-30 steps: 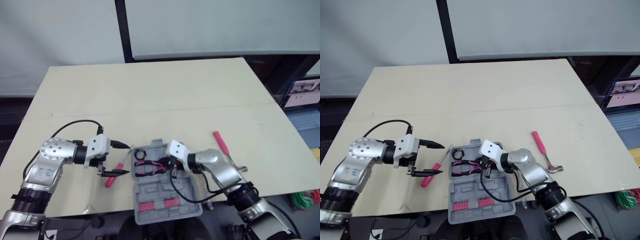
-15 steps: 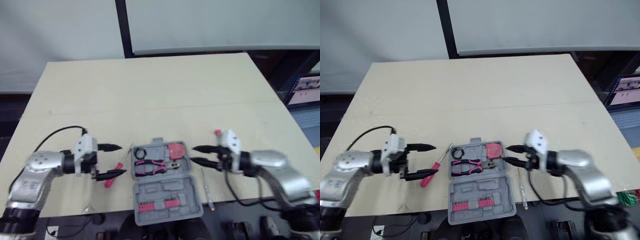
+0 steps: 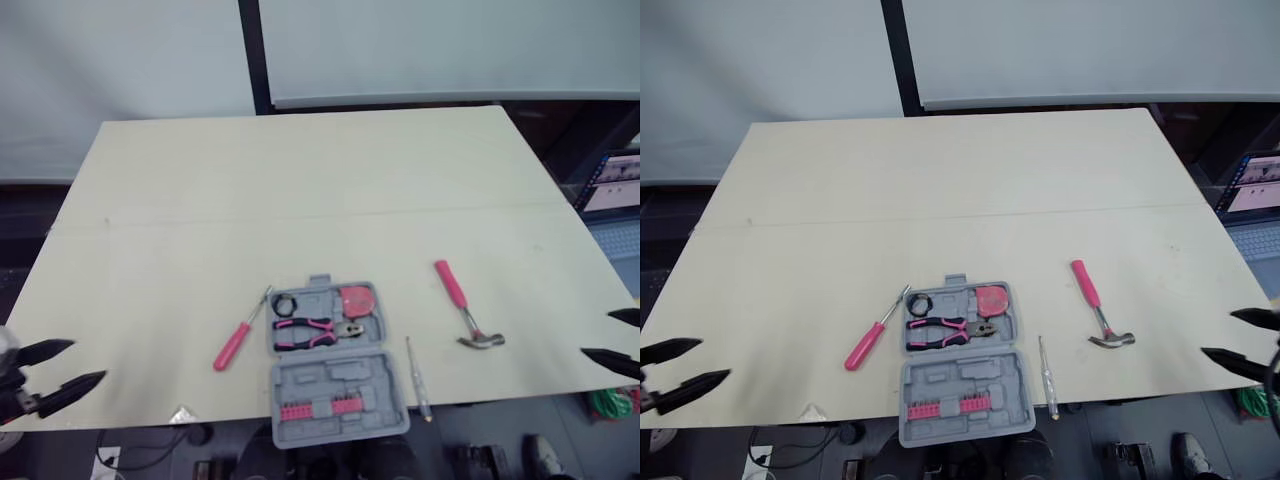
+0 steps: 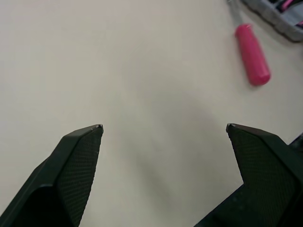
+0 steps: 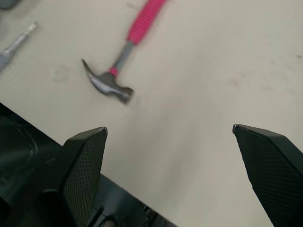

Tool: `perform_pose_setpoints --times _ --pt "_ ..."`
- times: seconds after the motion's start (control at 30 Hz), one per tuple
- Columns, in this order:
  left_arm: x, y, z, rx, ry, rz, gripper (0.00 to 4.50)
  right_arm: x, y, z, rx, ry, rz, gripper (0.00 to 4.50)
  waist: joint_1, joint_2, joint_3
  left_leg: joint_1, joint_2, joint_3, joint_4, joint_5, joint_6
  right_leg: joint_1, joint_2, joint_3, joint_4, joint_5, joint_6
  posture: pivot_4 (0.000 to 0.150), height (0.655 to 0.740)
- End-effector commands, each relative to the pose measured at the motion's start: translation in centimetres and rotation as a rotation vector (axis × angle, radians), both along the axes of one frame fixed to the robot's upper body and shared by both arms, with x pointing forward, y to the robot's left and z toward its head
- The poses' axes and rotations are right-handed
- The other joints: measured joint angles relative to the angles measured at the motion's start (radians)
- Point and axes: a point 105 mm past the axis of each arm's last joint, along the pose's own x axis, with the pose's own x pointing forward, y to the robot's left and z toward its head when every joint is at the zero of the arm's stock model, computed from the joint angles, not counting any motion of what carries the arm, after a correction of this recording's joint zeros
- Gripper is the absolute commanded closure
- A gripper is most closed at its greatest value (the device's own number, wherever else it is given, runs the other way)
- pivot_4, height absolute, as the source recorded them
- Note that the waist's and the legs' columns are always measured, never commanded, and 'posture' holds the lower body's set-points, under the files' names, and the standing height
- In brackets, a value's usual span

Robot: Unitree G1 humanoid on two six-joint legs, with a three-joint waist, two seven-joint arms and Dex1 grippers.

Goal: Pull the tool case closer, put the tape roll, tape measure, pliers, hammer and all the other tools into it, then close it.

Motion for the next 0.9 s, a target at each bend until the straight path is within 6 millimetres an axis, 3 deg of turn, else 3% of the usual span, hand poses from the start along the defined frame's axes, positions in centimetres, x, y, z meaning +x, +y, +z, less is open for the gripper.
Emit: perform_pose_setpoints --times 0.03,0.13,0.3,0.47,0.73,0.9 --pt "-0.4 1.5 1.3 0.066 -0.024 0.008 0.0 0.2 0.2 1.1 -0.014 -0.04 0.026 0.02 -0.001 0.001 0.0 0.0 0.0 0.0 0.0 0.0 0.0 0.0 0.0 0.0 0.0 0.0 0.0 0.15 0.7278" --pt "0.5 -0.8 1.5 0.043 -0.023 -0.1 0.0 1.1 2.5 0.8 0.011 -0.036 0.111 0.02 -0.002 0.005 0.002 0.0 0.001 0.0 0.0 0.0 -0.001 -0.001 0.0 0.0 0.0 0.0 -0.001 0.15 0.7278" --pt "2.0 -8.9 0.2 0.034 0.028 -0.436 0.0 3.1 9.0 0.3 0.076 -0.025 0.339 0.02 -0.004 0.007 0.002 0.0 0.001 0.001 0.0 0.0 -0.001 0.001 0.0 0.002 0.002 0.0 -0.001 0.15 0.7278" --pt "3.0 -14.2 -1.4 0.032 0.046 -0.688 0.0 4.1 14.1 -1.1 0.09 0.023 0.551 0.02 -0.001 0.01 0.003 -0.001 0.001 0.002 0.0 0.0 -0.001 0.001 0.001 0.001 0.003 0.0 -0.001 0.15 0.7278" --pt "5.0 -17.7 -3.7 0.045 0.039 -0.845 0.0 6.1 19.3 -3.7 0.034 0.034 0.757 0.02 0.0 0.009 0.003 0.001 0.001 0.004 0.003 0.002 0.0 0.001 0.002 0.002 0.007 0.001 0.001 0.15 0.7278" --pt "5.9 -18.5 -5.1 0.068 0.037 -0.872 0.0 6.7 20.8 -5.1 -0.005 0.042 0.826 0.02 0.0 0.009 0.003 0.0 0.001 0.006 0.004 0.007 0.001 0.0 0.003 0.002 0.009 0.001 0.002 0.15 0.7278"
